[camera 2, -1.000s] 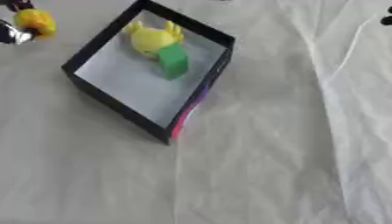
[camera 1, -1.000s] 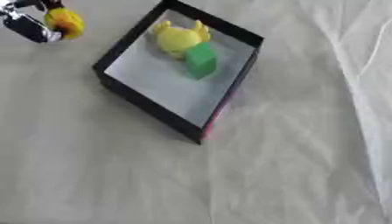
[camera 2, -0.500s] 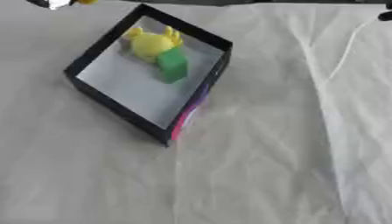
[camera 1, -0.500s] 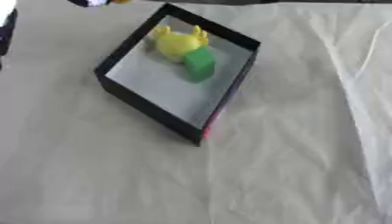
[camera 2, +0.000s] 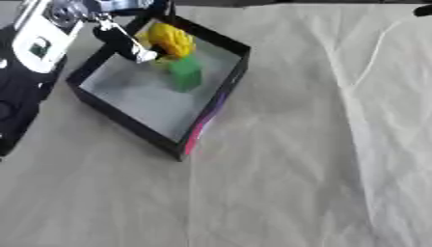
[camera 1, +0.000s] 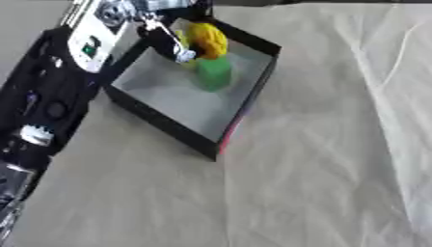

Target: Pick up objects on the table and place them in the box.

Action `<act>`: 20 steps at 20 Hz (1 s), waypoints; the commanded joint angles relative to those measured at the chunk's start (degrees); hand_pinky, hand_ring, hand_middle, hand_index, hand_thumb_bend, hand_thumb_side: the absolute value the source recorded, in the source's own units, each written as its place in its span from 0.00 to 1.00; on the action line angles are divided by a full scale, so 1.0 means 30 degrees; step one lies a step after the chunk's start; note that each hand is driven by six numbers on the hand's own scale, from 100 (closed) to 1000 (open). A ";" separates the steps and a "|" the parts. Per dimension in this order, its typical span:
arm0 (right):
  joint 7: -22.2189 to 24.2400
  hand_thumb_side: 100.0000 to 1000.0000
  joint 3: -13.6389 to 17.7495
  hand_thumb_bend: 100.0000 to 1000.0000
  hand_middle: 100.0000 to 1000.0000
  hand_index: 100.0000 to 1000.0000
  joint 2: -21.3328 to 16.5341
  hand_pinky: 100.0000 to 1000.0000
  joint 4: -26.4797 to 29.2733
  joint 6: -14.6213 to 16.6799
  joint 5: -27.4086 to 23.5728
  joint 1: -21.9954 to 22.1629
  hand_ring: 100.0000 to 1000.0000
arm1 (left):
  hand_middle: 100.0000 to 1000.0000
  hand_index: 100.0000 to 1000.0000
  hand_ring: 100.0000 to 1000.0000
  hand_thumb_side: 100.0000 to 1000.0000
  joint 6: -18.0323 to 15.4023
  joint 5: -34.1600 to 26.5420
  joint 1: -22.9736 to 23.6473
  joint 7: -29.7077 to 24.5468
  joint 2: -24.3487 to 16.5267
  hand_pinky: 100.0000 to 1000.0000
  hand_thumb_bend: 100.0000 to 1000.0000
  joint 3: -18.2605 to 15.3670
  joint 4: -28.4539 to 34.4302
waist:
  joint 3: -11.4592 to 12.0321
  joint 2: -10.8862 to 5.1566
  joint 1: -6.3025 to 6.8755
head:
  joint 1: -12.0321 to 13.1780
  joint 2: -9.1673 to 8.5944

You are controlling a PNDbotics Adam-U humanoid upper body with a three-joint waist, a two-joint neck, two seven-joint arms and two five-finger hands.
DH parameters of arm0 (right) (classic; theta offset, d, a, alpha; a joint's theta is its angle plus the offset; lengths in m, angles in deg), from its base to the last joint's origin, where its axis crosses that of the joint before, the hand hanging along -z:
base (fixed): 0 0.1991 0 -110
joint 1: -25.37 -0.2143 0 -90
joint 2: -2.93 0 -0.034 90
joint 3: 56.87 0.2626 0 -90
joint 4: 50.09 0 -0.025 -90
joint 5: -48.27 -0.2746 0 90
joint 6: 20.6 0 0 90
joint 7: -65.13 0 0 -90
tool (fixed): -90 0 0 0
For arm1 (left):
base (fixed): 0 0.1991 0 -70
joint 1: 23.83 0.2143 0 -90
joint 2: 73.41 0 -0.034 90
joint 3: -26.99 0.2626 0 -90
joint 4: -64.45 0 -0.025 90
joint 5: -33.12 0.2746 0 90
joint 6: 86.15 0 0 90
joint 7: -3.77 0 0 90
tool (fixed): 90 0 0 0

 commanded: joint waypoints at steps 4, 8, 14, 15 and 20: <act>0.0007 0.58 0.0200 0.00 0.58 0.77 -0.0656 1.00 0.0218 0.0000 -0.0179 -0.0162 0.65 | 0.62 0.61 0.71 0.00 -0.0632 0.2656 -0.0008 0.0593 0.0115 0.76 0.23 0.0053 -0.1685 | -0.0080 -0.0794 0.0141 | -0.0044 0.0036; 0.0018 0.59 0.0186 0.00 0.58 0.77 -0.0638 1.00 0.0182 -0.0025 -0.0141 -0.0116 0.65 | 0.78 0.85 0.84 0.00 -0.1301 0.3457 -0.0006 0.0655 0.0092 0.85 0.37 0.0040 -0.2209 | -0.0060 -0.0795 0.0140 | -0.0073 0.0036; 0.0048 0.58 0.0173 0.00 0.58 0.77 -0.0683 1.00 0.0158 -0.0026 -0.0109 -0.0079 0.65 | 0.81 0.89 0.89 0.42 -0.1700 0.3693 -0.0584 0.0958 -0.0604 0.91 0.59 -0.0326 -0.1584 | -0.0011 -0.0870 0.0170 | -0.0064 0.0036; 0.0042 0.58 0.0180 0.00 0.58 0.77 -0.0698 1.00 0.0159 -0.0022 -0.0119 -0.0068 0.65 | 0.81 0.90 0.89 0.44 -0.1685 0.3458 -0.0716 0.1034 -0.0768 0.91 0.58 -0.0447 -0.1404 | 0.0006 -0.0889 0.0176 | -0.0077 0.0036; -0.0006 0.57 0.0245 0.00 0.58 0.77 -0.0801 1.00 0.0198 0.0033 -0.0247 0.0002 0.65 | 0.79 0.91 0.87 0.39 -0.1002 0.0454 -0.1402 0.1102 -0.1921 0.90 0.46 -0.1225 0.0436 | 0.0124 -0.1010 0.0166 | -0.0178 0.0036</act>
